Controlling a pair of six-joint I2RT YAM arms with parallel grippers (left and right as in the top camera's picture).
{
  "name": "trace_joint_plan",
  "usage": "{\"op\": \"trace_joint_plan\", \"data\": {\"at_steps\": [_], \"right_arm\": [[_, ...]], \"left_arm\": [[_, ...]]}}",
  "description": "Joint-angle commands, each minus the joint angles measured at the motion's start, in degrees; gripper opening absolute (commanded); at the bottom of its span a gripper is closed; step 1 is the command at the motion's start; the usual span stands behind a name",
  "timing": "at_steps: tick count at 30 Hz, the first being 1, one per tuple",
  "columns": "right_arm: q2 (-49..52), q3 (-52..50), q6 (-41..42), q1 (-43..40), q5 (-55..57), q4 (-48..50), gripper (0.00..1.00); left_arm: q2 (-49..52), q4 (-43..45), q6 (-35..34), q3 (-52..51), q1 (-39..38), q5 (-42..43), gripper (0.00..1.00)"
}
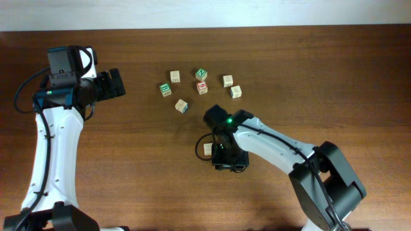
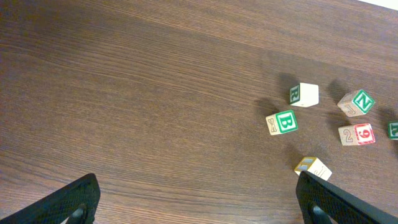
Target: Rotate 3 blocks
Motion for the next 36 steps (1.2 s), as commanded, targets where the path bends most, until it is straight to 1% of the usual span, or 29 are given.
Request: {"op": "trace_joint_plan", "data": {"at_steps": [1, 5, 7, 8, 9, 11, 36], "right_arm": [[0.9, 0.0, -1.4, -1.9, -1.7, 0.9, 0.35], [0.9, 0.1, -2.0, -1.9, -1.6, 1.9, 0.35], [0.9, 0.1, -2.2, -1.9, -1.4, 2.7, 0.32], [0.9, 0.1, -2.2, -1.9, -1.4, 3.1, 0.28], [0.9, 0.1, -2.2, -1.9, -1.4, 3.3, 0.26], [0.9, 0.1, -2.2, -1.9, -1.4, 3.5, 0.25], [0.9, 0.4, -3.7, -3.3, -1.1, 7.5, 0.24]], "left_arm": [[0.3, 0.1, -0.5, 1.2, 0.1, 0.0, 0.99], [0.3, 0.1, -0.5, 1.2, 0.1, 0.0, 0.99], [0.3, 0.1, -0.5, 1.2, 0.1, 0.0, 0.99], [0.3, 0.1, -0.5, 1.2, 0.1, 0.0, 0.99], [0.3, 0.1, -0.5, 1.2, 0.1, 0.0, 0.99], [0.3, 0.1, -0.5, 1.2, 0.1, 0.0, 0.99], [0.3, 0.1, -0.5, 1.2, 0.1, 0.0, 0.99]]}}
